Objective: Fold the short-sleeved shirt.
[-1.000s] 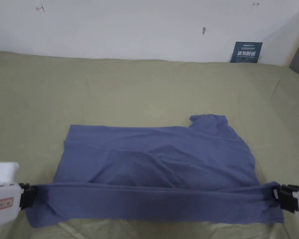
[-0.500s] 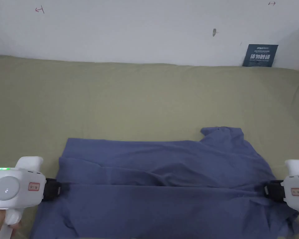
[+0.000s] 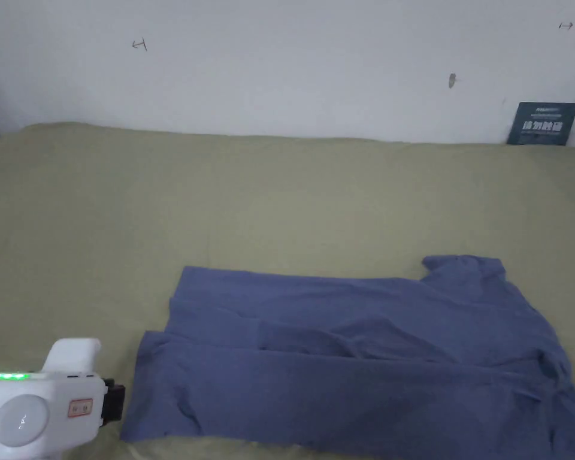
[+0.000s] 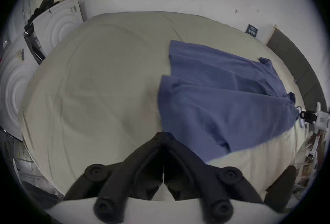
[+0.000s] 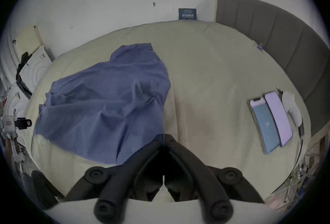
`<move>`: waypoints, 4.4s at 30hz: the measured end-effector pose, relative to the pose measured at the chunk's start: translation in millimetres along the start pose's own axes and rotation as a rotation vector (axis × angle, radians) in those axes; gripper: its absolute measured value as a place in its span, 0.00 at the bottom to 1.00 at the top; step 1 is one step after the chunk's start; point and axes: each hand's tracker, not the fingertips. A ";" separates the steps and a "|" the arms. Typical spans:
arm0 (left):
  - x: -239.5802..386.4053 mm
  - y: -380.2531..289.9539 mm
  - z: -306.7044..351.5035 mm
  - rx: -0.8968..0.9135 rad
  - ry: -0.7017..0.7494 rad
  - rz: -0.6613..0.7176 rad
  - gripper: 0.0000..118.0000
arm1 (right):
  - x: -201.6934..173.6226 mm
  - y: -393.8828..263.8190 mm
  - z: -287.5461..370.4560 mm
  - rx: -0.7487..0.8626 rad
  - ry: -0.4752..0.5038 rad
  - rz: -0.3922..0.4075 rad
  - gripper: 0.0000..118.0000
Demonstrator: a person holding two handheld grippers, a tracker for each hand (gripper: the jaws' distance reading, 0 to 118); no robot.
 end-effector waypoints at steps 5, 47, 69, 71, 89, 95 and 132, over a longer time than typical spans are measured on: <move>10.9 -0.5 -15.0 -0.028 0.010 -0.008 1.00 | -0.4 -5.7 5.4 -0.018 -0.009 0.008 0.00; 48.7 -16.1 31.0 -0.026 0.018 -0.067 0.03 | 17.6 -22.3 40.9 -0.027 0.032 -0.043 0.07; -12.7 -108.8 63.5 -0.076 0.004 -0.017 0.97 | 11.0 -110.4 80.7 -0.114 0.066 -0.087 0.99; -15.9 -100.4 75.0 -0.039 0.014 -0.012 0.96 | 11.9 -98.7 87.4 -0.069 0.069 -0.085 0.94; 11.0 79.7 -45.6 0.003 0.118 -0.063 0.95 | -45.0 27.4 8.5 0.026 0.079 0.078 0.00; 6.8 89.2 -94.5 -0.073 0.143 -0.078 1.00 | -40.3 32.7 -14.8 -0.009 0.063 0.095 0.00; 1.2 54.9 44.9 0.123 0.028 -0.054 0.04 | -36.4 93.9 17.3 0.042 0.077 0.135 0.01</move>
